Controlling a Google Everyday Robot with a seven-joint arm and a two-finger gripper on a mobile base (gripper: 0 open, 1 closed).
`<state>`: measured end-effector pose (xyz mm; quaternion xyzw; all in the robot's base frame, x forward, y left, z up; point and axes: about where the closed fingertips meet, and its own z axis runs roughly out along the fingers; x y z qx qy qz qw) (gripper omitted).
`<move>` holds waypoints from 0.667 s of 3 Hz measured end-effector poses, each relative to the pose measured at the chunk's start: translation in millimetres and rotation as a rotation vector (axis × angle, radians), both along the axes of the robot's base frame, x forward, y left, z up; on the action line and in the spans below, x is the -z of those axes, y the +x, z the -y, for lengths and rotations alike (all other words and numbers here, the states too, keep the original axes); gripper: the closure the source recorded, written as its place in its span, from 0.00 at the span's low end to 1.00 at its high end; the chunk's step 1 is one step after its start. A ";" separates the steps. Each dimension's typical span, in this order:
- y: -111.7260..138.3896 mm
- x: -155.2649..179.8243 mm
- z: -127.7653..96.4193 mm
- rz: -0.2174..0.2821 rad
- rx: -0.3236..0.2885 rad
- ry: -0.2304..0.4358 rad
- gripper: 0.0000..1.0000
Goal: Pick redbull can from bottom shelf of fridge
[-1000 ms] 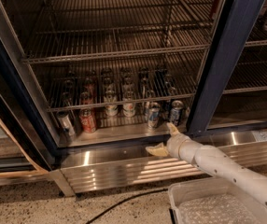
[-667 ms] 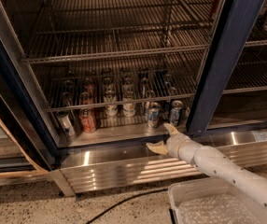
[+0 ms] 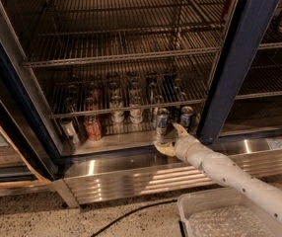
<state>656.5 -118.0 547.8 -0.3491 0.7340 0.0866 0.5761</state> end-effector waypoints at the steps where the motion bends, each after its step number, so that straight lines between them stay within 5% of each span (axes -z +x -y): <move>1: 12.3 -9.3 0.6 0.042 0.026 -0.005 0.29; 2: 21.4 -13.6 1.3 0.065 0.046 -0.008 0.29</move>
Offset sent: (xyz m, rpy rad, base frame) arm 0.0313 -0.0063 0.0194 -0.0147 -0.0939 -0.0761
